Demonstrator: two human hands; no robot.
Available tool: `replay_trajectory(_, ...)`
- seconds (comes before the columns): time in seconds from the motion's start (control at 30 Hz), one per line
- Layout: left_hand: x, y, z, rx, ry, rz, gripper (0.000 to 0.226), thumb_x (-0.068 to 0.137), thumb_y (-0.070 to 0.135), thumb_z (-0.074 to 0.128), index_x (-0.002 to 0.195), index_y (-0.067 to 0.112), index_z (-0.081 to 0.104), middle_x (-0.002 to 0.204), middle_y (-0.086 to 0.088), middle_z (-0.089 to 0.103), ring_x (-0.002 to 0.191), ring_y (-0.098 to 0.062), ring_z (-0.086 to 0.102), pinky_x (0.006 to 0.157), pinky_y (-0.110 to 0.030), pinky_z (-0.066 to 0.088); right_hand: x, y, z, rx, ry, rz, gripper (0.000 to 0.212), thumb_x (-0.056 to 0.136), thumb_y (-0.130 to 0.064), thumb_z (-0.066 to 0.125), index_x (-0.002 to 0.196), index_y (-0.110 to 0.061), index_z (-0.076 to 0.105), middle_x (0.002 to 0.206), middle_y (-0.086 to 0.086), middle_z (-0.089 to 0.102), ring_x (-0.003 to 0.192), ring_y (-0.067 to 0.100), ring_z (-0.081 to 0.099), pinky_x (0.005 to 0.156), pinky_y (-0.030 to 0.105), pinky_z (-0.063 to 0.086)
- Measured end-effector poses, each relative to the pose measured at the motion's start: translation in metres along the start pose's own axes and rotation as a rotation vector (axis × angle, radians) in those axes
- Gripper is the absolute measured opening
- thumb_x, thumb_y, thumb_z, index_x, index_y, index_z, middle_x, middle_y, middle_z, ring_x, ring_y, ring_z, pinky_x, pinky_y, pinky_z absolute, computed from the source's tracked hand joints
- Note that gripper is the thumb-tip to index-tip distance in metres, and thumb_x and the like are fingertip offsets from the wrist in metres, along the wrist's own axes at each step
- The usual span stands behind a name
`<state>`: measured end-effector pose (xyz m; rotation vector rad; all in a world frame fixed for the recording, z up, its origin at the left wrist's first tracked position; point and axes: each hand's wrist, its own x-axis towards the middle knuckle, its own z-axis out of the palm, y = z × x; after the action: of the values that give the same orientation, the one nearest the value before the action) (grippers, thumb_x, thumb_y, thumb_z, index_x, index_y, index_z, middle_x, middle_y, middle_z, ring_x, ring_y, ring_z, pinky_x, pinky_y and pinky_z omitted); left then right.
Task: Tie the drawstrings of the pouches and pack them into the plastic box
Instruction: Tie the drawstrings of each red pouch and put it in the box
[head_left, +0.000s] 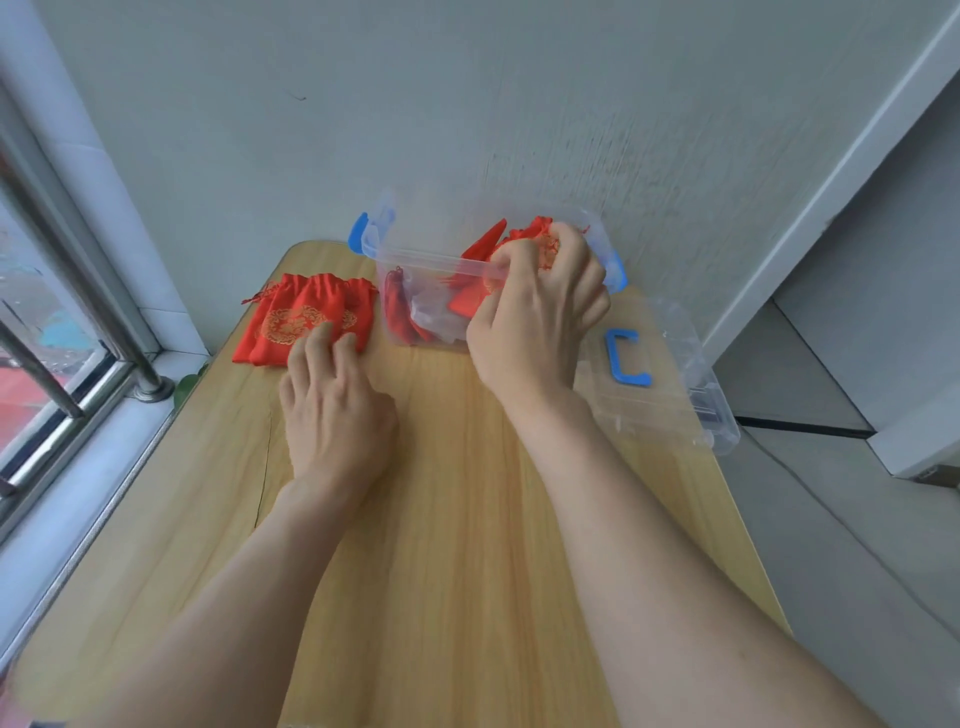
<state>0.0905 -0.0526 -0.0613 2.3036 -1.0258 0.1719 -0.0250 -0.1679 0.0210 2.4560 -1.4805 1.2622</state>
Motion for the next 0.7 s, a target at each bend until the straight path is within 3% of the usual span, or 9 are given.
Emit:
replay_trajectory(0.1,0.005,-0.015,-0.003,0.006,-0.135,-0.082,0.085,0.094,0.021,0.053,0.167,0.013,0.012,0.176,-0.009,0.008,0.163,-0.031,0.003,0.128,-0.053,0.013,-0.025,-0.012,0.0,0.083,0.005,-0.062,0.034,0.07,-0.007,0.063,0.1,-0.023,0.065,0.141,0.01,0.049,0.128,0.037,0.044,0.099,0.047,0.032)
replay_trajectory(0.2,0.008,-0.021,-0.005,0.007,-0.236,-0.118,0.085,0.098,0.027,0.046,0.169,0.019,0.0,0.177,-0.005,0.005,0.162,-0.035,0.005,0.126,-0.057,0.011,-0.05,-0.018,0.007,0.102,-0.12,-0.056,0.03,0.072,-0.011,0.065,0.099,-0.025,0.064,0.14,0.009,0.048,0.127,0.036,0.042,0.099,0.047,0.035)
replay_trajectory(0.33,0.009,-0.02,-0.01,0.111,-0.182,-0.128,0.07,0.098,0.031,0.048,0.162,0.019,0.024,0.16,-0.008,0.028,0.14,-0.042,0.029,0.115,-0.06,0.021,-0.076,-0.015,0.016,0.053,-0.415,0.003,0.027,0.078,-0.017,0.068,0.102,-0.029,0.067,0.141,0.004,0.042,0.132,0.033,0.039,0.107,0.046,0.03)
replay_trajectory(0.5,0.009,-0.027,-0.012,0.184,-0.088,-0.095,0.03,0.097,0.035,0.064,0.112,0.009,0.067,0.124,-0.016,0.045,0.117,-0.042,0.04,0.102,-0.056,0.036,-0.094,-0.014,0.007,0.027,-0.519,0.029,0.025,0.086,-0.018,0.063,0.106,-0.032,0.068,0.139,0.0,0.042,0.13,0.03,0.037,0.109,0.045,0.03)
replay_trajectory(0.57,0.008,-0.03,-0.012,0.159,-0.043,-0.099,0.022,0.099,0.027,0.063,0.101,0.006,0.069,0.118,-0.016,0.051,0.112,-0.042,0.045,0.095,-0.053,0.041,-0.098,-0.016,0.002,0.042,-0.529,0.057,0.025,0.087,-0.018,0.061,0.106,-0.032,0.069,0.136,-0.002,0.044,0.127,0.028,0.039,0.107,0.043,0.03)
replay_trajectory(0.7,0.003,-0.023,-0.021,0.055,0.127,-0.105,0.018,0.107,0.023,0.051,0.103,0.008,0.06,0.109,-0.015,0.064,0.106,-0.041,0.052,0.085,-0.05,0.04,-0.1,-0.027,-0.012,0.074,-0.608,0.122,0.024,0.093,-0.021,0.057,0.11,-0.034,0.068,0.129,-0.005,0.051,0.124,0.027,0.042,0.104,0.041,0.031)
